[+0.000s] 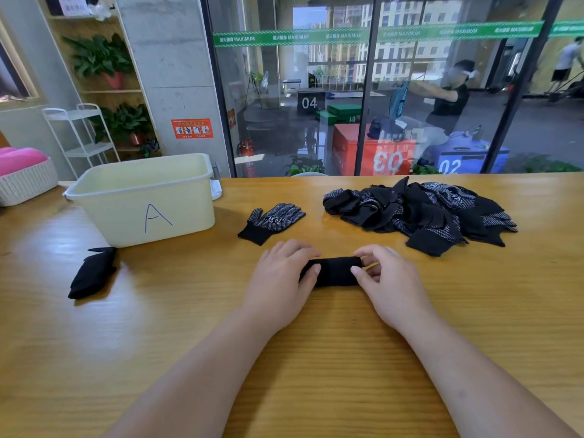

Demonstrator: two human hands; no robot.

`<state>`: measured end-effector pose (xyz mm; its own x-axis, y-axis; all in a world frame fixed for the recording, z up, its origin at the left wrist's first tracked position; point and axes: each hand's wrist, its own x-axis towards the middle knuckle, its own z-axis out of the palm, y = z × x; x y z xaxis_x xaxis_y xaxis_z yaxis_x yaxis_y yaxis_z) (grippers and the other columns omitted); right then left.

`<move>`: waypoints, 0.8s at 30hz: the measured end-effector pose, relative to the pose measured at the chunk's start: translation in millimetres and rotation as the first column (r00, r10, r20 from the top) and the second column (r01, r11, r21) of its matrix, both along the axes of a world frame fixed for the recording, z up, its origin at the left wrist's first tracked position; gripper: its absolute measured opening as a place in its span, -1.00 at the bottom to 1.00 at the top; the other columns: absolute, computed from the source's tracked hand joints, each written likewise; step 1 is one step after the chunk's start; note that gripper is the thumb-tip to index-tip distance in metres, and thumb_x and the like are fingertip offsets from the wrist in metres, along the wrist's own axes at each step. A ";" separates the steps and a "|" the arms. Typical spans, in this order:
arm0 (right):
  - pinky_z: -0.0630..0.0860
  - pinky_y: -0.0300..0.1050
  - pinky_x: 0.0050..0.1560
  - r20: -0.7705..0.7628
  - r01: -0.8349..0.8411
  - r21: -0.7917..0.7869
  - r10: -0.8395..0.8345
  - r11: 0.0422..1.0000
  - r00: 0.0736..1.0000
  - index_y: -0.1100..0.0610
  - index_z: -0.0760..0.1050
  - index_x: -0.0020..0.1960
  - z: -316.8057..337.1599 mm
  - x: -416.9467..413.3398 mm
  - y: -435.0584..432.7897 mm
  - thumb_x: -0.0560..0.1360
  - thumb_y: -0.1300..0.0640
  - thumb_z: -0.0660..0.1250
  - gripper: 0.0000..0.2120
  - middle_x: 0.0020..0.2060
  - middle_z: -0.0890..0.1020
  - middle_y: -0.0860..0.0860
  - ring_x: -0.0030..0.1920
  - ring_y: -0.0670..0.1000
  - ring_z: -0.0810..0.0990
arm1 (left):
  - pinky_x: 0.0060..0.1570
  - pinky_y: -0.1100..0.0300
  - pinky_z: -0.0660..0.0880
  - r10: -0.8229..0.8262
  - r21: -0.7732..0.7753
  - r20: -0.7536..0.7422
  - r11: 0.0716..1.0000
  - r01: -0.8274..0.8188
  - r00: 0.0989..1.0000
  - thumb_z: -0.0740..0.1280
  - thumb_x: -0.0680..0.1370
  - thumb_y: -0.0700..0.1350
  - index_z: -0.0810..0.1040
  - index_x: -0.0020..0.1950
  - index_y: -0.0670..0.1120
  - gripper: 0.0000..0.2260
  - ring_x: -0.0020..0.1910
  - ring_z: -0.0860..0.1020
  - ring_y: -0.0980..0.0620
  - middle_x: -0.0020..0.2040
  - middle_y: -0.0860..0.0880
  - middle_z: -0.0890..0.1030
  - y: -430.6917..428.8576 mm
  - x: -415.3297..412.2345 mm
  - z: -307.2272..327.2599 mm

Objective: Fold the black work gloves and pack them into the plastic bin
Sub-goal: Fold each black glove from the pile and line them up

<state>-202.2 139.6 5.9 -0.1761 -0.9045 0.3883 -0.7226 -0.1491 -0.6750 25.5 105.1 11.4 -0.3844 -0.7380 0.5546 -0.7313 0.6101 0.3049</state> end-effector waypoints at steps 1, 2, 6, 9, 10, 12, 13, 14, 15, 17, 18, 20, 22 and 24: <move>0.66 -0.14 -0.01 0.005 -0.005 -0.011 0.005 1.000 1.000 -0.11 0.61 0.19 -1.3 -1.2 -0.7 0.60 0.11 0.48 -0.79 0.01 0.59 -0.20 -0.10 -0.18 0.64 | 0.45 0.07 0.37 -0.059 0.004 0.045 0.998 0.058 0.997 0.27 0.72 0.09 0.58 0.46 0.07 -0.67 0.43 0.45 0.09 0.43 0.16 0.53 3.7 -2.2 1.3; 0.66 -0.15 0.00 0.004 -0.010 -0.020 0.010 1.000 1.000 -0.11 0.62 0.18 -2.3 -2.6 -1.2 0.60 0.15 0.47 -0.78 0.02 0.58 -0.21 -0.09 -0.18 0.64 | 0.52 0.08 0.32 -0.114 0.035 0.109 0.993 0.111 0.988 0.24 0.73 0.13 0.52 0.53 0.06 -0.61 0.51 0.39 0.09 0.53 0.15 0.47 7.5 -5.2 1.6; 0.63 -0.21 0.06 -0.066 -0.008 -0.030 0.006 1.000 0.998 -0.10 0.64 0.16 -5.0 -8.1 -2.5 0.61 0.26 0.41 -0.72 0.04 0.57 -0.22 0.00 -0.19 0.63 | 0.69 0.06 0.02 -0.193 0.237 0.356 0.965 0.111 0.914 0.07 0.72 0.33 0.07 0.75 0.00 -0.31 0.72 -0.05 0.10 0.75 0.08 0.00 14.5 -14.9 -4.3; 0.57 -0.09 0.27 -0.171 -0.018 -0.075 0.005 0.997 0.985 0.00 0.62 0.35 -2.4 -7.6 -0.9 0.67 0.28 0.28 -0.66 0.27 0.58 -0.17 0.22 -0.11 0.60 | 0.70 0.06 -0.04 -0.222 0.291 0.372 0.950 0.114 0.901 0.02 0.71 0.37 -0.05 0.76 -0.01 -0.26 0.71 -0.18 0.14 0.76 0.08 -0.13 12.9 -13.3 -5.3; 0.50 -0.05 0.41 -0.214 -0.052 -0.042 0.042 0.998 0.976 0.00 0.54 0.47 -0.3 -6.0 0.6 0.70 0.24 0.23 -0.62 0.42 0.52 -0.16 0.38 -0.10 0.53 | 0.70 0.06 -0.05 -0.232 0.303 0.371 0.946 0.119 0.899 0.02 0.71 0.37 -0.07 0.76 -0.01 -0.26 0.71 -0.21 0.15 0.75 0.08 -0.15 12.1 -12.5 -5.5; 0.23 -0.04 0.62 -0.325 -0.150 0.153 0.193 0.977 0.926 -0.03 0.22 0.69 2.0 -1.7 4.8 0.76 0.05 0.13 -0.50 0.67 0.19 -0.20 0.64 -0.14 0.18 | 0.70 0.07 -0.06 -0.245 0.322 0.370 0.939 0.123 0.896 0.03 0.71 0.35 -0.09 0.76 -0.02 -0.25 0.70 -0.23 0.16 0.75 0.08 -0.17 9.8 -11.9 -8.1; 0.10 -0.04 0.67 -0.383 -0.183 0.269 0.279 0.946 0.881 -0.04 0.04 0.74 1.2 0.1 5.8 0.77 -0.03 0.08 -0.44 0.70 0.01 -0.20 0.68 -0.16 0.02 | 0.70 0.07 -0.06 -0.249 0.332 0.366 0.935 0.124 0.897 0.03 0.72 0.34 -0.10 0.76 -0.02 -0.26 0.70 -0.24 0.16 0.75 0.08 -0.18 8.5 -12.0 -9.4; -0.01 -0.04 0.69 -0.427 -0.195 0.352 0.342 0.915 0.837 -0.04 -0.09 0.75 -0.6 1.3 6.3 0.77 -0.09 0.05 -0.39 0.70 -0.11 -0.19 0.69 -0.17 -0.10 | 0.70 0.06 -0.06 -0.252 0.340 0.363 0.932 0.125 0.897 0.04 0.72 0.33 -0.11 0.76 -0.03 -0.26 0.70 -0.25 0.17 0.75 0.08 -0.19 7.4 -12.0 -10.3; -0.07 -0.04 0.70 -0.452 -0.196 0.395 0.376 0.897 0.809 -0.04 -0.18 0.74 -2.7 1.5 6.1 0.77 -0.12 0.02 -0.36 0.70 -0.18 -0.18 0.68 -0.17 -0.17 | 0.70 0.05 -0.06 -0.255 0.346 0.363 0.930 0.125 0.896 0.05 0.73 0.31 -0.12 0.76 -0.03 -0.27 0.69 -0.26 0.17 0.75 0.07 -0.19 5.9 -11.9 -11.2; -0.13 -0.02 0.70 -0.460 -0.193 0.420 0.392 0.887 0.797 -0.04 -0.25 0.73 -6.2 -0.1 4.8 0.77 -0.13 -0.01 -0.35 0.69 -0.24 -0.16 0.68 -0.17 -0.22 | 0.70 0.03 -0.05 -0.263 0.350 0.364 0.928 0.131 0.893 0.07 0.73 0.29 -0.12 0.76 -0.03 -0.28 0.69 -0.26 0.17 0.75 0.07 -0.19 3.5 -11.0 -12.1; -0.13 -0.02 0.70 -0.457 -0.192 0.420 0.389 0.887 0.800 -0.04 -0.25 0.73 -7.1 -0.6 4.3 0.77 -0.12 -0.01 -0.35 0.69 -0.24 -0.16 0.68 -0.17 -0.23 | 0.70 0.03 -0.04 -0.266 0.349 0.363 0.927 0.135 0.893 0.08 0.74 0.27 -0.10 0.76 -0.03 -0.29 0.70 -0.24 0.17 0.75 0.07 -0.18 2.8 -9.9 -11.9; -0.07 0.00 0.70 -0.437 -0.201 0.370 0.362 0.907 0.823 -0.05 -0.15 0.74 -8.4 -1.2 4.1 0.77 -0.09 0.00 -0.39 0.71 -0.13 -0.17 0.69 -0.15 -0.16 | 0.69 0.06 0.02 -0.269 0.340 0.339 0.928 0.150 0.901 0.12 0.74 0.22 -0.02 0.76 -0.02 -0.33 0.70 -0.18 0.19 0.75 0.09 -0.10 1.9 -6.2 -10.2; 0.09 0.00 0.67 -0.405 -0.218 0.260 0.312 0.941 0.860 -0.08 0.11 0.72 -5.5 -0.9 6.9 0.77 -0.06 0.02 -0.48 0.68 0.15 -0.20 0.68 -0.15 0.04 | 0.67 0.11 0.11 -0.255 0.318 0.282 0.934 0.161 0.925 0.16 0.75 0.18 0.14 0.74 0.03 -0.41 0.70 -0.05 0.23 0.74 0.15 0.04 3.4 0.7 -5.1; 0.29 -0.05 0.56 -0.382 -0.231 0.162 0.277 0.959 0.882 -0.11 0.40 0.59 0.4 0.4 10.4 0.77 -0.03 0.08 -0.58 0.51 0.45 -0.24 0.55 -0.17 0.28 | 0.61 0.15 0.20 -0.230 0.301 0.231 0.941 0.155 0.945 0.18 0.75 0.15 0.29 0.69 0.11 -0.50 0.67 0.09 0.25 0.70 0.22 0.17 5.0 11.8 0.7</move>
